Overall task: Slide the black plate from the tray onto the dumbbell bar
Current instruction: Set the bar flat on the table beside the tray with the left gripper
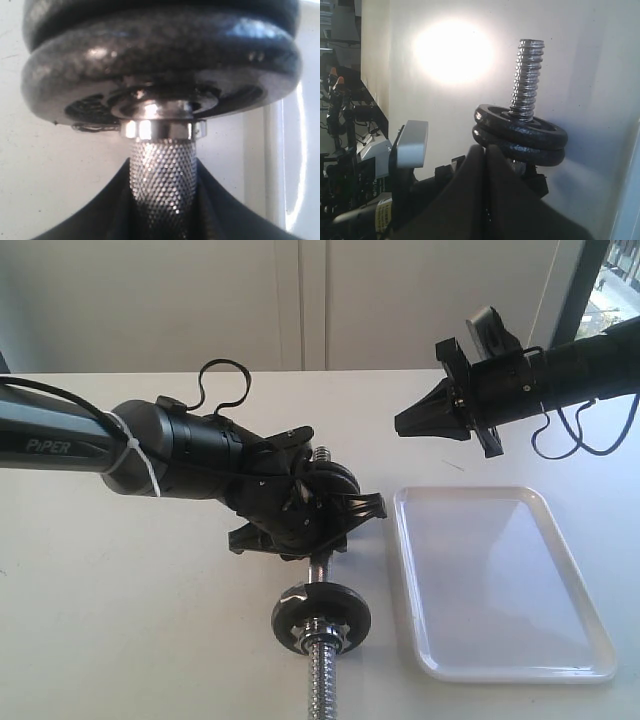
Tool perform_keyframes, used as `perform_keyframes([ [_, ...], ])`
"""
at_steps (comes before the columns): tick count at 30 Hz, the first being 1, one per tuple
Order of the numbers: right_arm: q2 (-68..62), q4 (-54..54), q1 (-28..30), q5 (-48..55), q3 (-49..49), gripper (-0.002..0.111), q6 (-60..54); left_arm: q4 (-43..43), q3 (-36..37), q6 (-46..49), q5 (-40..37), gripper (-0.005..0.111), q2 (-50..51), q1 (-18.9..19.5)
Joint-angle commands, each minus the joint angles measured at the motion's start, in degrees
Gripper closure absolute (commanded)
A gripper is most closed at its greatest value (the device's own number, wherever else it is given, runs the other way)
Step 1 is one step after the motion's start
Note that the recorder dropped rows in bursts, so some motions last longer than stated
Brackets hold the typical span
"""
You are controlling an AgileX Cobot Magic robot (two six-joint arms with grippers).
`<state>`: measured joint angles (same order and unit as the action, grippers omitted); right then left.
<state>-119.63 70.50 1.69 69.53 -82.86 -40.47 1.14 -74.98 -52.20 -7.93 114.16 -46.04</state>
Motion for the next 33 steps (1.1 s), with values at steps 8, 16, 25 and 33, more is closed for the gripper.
perform_keyframes([
  [8,0.70,0.45,0.62,0.43,-0.41,0.108,-0.86,0.18,-1.49,1.23,0.64,0.049,-1.62,0.20],
  [16,0.70,0.56,0.62,0.43,-0.41,0.108,-0.86,0.18,-1.49,1.23,0.15,0.043,-1.62,0.20],
  [25,0.70,0.60,0.62,0.43,-0.41,0.108,-0.86,0.18,-1.49,1.23,-0.25,0.043,-1.62,0.20],
  [33,0.70,1.24,0.62,0.43,-0.41,0.108,-0.86,0.78,-1.49,3.09,-3.74,0.043,-2.06,0.20],
])
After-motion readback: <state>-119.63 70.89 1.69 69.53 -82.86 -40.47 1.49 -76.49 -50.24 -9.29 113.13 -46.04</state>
